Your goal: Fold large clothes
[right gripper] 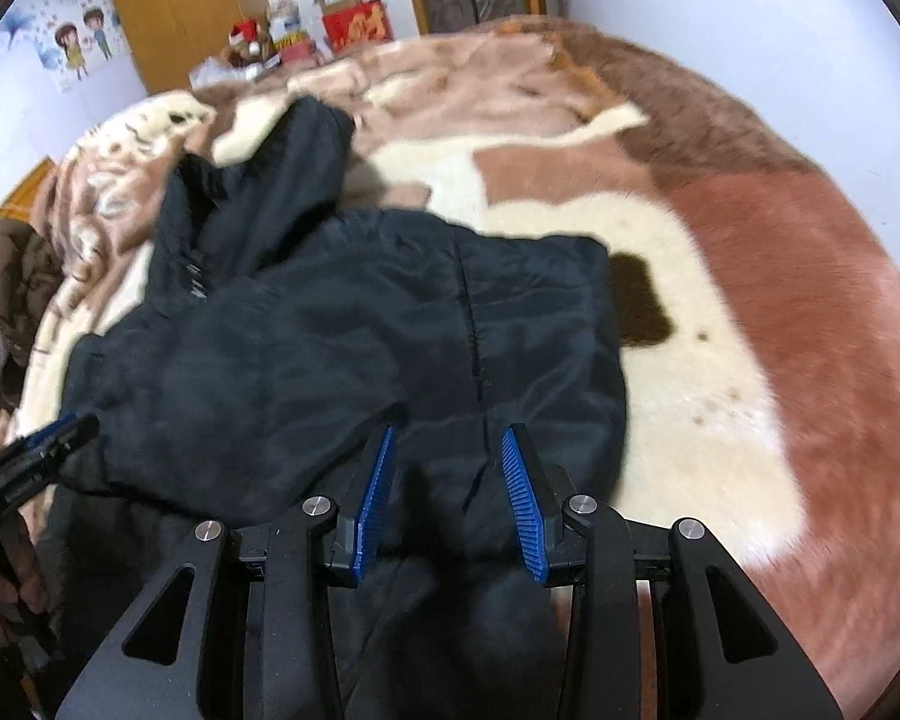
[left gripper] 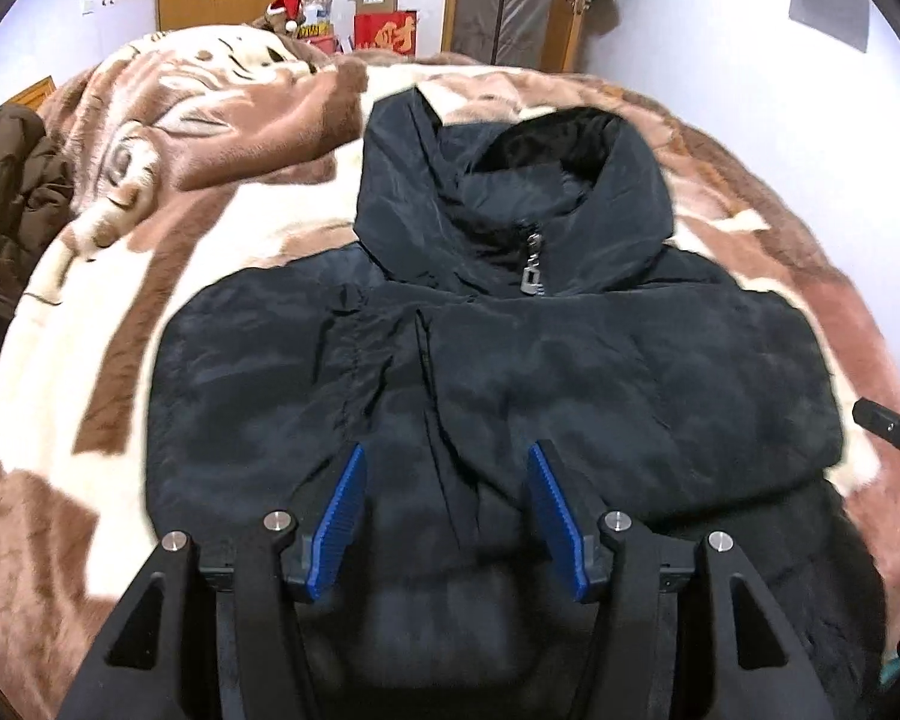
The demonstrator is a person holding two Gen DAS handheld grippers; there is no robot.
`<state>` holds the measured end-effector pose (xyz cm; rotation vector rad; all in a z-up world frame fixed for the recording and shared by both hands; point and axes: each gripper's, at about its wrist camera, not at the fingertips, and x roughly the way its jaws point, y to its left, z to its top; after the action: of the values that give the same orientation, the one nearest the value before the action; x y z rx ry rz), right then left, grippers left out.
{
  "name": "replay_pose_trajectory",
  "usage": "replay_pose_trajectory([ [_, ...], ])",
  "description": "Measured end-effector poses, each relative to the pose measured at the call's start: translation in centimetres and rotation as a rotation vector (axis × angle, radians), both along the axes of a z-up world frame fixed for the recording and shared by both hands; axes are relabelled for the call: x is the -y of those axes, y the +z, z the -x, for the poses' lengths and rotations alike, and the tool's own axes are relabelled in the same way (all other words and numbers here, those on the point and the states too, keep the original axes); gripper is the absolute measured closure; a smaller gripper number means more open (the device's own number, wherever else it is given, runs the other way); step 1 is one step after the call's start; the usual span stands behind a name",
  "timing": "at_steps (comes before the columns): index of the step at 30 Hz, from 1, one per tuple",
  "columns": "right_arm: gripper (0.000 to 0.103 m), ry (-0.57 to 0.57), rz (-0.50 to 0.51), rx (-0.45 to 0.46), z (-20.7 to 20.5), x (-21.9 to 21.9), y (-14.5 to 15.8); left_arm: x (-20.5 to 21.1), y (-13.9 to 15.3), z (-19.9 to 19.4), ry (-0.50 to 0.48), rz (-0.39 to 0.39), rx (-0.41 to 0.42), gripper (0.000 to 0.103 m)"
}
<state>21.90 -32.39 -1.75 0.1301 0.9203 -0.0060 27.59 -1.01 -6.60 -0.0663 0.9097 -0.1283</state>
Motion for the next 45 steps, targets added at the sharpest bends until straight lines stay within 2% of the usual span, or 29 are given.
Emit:
replay_pose_trajectory([
  [6,0.064,-0.003,-0.012,0.090,6.8,-2.0,4.6,-0.6,3.3,6.8,-0.010,0.032,0.023,0.045],
  [12,0.064,-0.027,-0.043,0.137,12.8,-3.9,7.2,-1.5,6.2,13.3,-0.017,0.075,0.069,0.045],
  [17,0.064,-0.015,-0.044,0.164,15.8,-6.1,8.1,-2.3,7.7,17.0,-0.016,0.084,0.093,0.045],
  [23,0.064,0.063,-0.031,0.173,17.4,-9.2,7.8,-3.2,8.6,19.0,0.000,0.103,0.098,0.045],
  [29,0.064,0.121,0.010,0.185,16.1,-11.0,7.4,-4.1,9.0,18.5,0.016,0.114,0.091,0.044],
  [35,0.064,0.194,0.062,0.161,12.8,-11.9,7.2,-4.7,9.8,15.6,0.014,0.094,0.103,0.037],
  [39,0.060,0.231,0.047,0.136,8.9,-11.7,7.1,-5.1,9.9,12.2,0.013,0.080,0.096,0.036],
  [42,0.059,0.207,0.012,0.128,5.6,-11.0,7.1,-5.1,9.7,8.9,0.009,0.064,0.089,0.036],
  [45,0.059,0.188,0.042,0.134,2.6,-10.7,7.4,-5.2,9.8,5.1,0.010,0.046,0.089,0.036],
])
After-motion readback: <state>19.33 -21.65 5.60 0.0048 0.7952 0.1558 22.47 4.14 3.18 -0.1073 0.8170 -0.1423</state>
